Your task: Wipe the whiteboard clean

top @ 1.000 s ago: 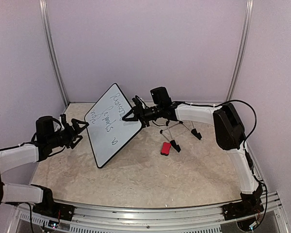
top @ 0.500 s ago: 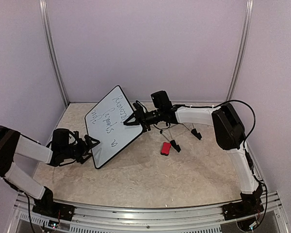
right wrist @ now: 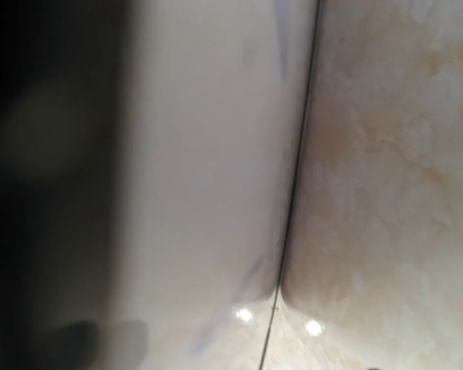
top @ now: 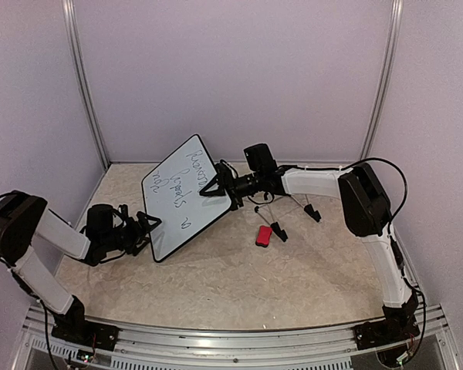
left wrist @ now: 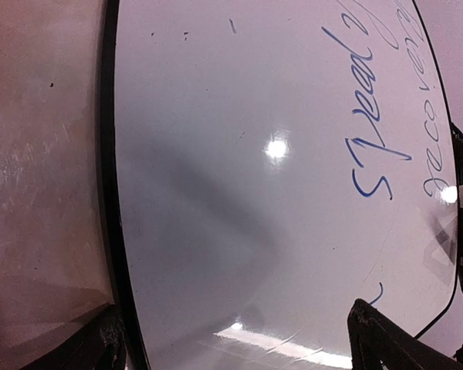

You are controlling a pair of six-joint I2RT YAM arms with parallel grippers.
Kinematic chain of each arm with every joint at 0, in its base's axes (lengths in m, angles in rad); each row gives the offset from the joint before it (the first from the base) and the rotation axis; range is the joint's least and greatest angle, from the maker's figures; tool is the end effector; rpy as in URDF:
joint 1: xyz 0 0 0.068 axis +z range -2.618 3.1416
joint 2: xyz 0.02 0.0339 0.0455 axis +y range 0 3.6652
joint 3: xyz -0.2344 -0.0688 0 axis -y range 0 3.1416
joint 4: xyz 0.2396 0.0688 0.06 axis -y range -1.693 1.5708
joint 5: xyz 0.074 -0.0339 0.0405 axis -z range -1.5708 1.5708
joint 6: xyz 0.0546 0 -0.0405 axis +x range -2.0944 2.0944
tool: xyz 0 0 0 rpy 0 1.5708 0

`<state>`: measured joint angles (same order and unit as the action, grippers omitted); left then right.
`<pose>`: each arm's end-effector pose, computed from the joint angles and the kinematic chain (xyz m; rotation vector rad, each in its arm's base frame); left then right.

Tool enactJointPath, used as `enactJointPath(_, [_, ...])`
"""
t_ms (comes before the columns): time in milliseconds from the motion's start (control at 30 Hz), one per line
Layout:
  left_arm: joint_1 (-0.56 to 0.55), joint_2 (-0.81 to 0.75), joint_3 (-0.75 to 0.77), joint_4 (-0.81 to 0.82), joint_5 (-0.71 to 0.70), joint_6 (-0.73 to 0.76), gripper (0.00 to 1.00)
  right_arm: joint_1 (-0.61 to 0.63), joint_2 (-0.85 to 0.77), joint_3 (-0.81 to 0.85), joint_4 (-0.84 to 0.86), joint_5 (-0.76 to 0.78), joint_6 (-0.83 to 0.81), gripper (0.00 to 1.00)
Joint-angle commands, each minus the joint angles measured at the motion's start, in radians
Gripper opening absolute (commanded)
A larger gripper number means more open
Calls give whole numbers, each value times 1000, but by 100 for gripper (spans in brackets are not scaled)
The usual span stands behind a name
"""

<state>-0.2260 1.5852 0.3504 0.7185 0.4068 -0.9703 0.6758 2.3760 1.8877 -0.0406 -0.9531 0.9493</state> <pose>0.2554 -0.0809 0.0802 -0.5631 2.1813 -1.1146 0.3778 0.3600 0.1632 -0.3768 2.4725 1.8503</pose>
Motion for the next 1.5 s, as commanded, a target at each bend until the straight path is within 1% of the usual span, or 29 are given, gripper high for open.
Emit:
enactJointPath(0, [5,27,-24,-78,1,2,95,4,-55,43,-84,-36,-59,70])
enactJointPath(167, [19,11,-29,-81,8,4,95,-9,-61,79,-186,-1,-124,70])
enactJointPath(267, [19,6,-28,-87,8,6,95,-11,-56,110,-252,21,-161,66])
enactJointPath(400, [20,3,-31,-90,7,12,95,-11,-52,137,-324,38,-218,66])
enactJointPath(533, [20,4,-36,-85,4,12,95,-17,-63,140,-361,52,-246,66])
enactJointPath(600, [20,5,-39,-79,4,9,95,-18,-69,138,-364,54,-249,63])
enactJointPath(667, [19,7,-40,-74,6,6,95,-20,-68,139,-367,55,-252,54])
enactJointPath(767, [20,13,-40,-67,7,5,95,-20,-56,127,-356,53,-249,20])
enactJointPath(800, [19,14,-40,-65,9,4,95,-20,-55,116,-342,50,-244,10])
enactJointPath(833, [19,15,-40,-62,11,3,95,-19,-56,100,-326,46,-235,3])
enactJointPath(867, [19,16,-41,-63,12,1,95,-19,-59,80,-305,45,-224,0])
enactJointPath(967, [23,7,-49,-51,20,-3,95,-24,-74,33,-230,36,-194,0])
enactJointPath(1100, [45,-37,-116,113,95,-68,98,-36,-93,-16,-141,20,-146,0])
enactJointPath(1200, [53,-89,-153,146,108,-88,99,-48,-99,-46,-79,2,-95,0])
enactJointPath(1300, [59,-143,-171,139,104,-73,99,-54,-109,-77,-3,-33,-43,0])
enactJointPath(1433, [79,-161,-178,162,121,-74,99,-64,-140,-161,248,-99,120,0])
enactJointPath(1467, [83,-158,-178,176,127,-81,99,-66,-146,-168,285,-106,146,0])
